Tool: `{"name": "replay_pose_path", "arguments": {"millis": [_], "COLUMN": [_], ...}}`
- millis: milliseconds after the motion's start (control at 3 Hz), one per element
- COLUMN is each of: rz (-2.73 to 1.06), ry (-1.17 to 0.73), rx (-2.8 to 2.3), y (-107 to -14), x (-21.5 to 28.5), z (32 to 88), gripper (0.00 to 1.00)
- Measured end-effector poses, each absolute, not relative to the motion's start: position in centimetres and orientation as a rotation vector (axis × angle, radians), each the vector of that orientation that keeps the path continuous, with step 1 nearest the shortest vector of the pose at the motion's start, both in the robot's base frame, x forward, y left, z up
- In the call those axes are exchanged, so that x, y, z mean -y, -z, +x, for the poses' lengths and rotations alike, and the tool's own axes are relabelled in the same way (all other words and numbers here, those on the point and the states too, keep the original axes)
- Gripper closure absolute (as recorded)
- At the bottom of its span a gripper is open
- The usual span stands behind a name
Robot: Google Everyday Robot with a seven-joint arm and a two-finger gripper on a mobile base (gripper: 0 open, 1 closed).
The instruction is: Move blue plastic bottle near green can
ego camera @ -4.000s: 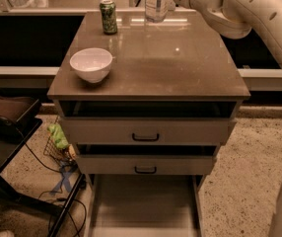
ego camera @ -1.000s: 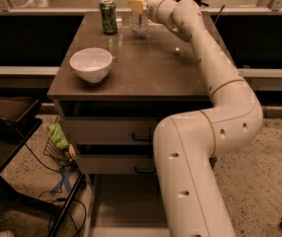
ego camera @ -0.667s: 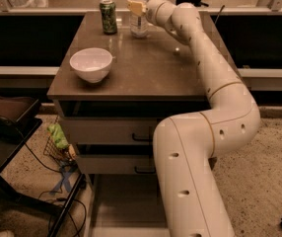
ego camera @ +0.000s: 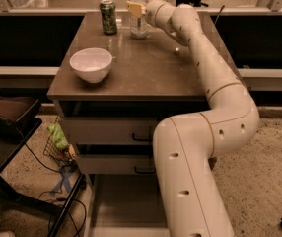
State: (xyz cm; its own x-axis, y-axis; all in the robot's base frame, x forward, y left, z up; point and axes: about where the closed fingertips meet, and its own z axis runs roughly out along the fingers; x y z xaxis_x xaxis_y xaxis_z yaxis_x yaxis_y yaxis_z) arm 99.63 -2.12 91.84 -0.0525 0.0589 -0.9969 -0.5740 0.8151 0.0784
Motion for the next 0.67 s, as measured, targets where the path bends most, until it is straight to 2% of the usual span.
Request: {"name": "replay_pose_path", "arguments": {"millis": [333,667], "rz": [-0.425,-0.425], "ry": [-0.54,-0.54], "rx": [-1.549,-1.549], "y": [-92.0,-92.08], "x": [2.11,2.08], "z": [99.62,99.6], "gripper": [0.53,0.22]}}
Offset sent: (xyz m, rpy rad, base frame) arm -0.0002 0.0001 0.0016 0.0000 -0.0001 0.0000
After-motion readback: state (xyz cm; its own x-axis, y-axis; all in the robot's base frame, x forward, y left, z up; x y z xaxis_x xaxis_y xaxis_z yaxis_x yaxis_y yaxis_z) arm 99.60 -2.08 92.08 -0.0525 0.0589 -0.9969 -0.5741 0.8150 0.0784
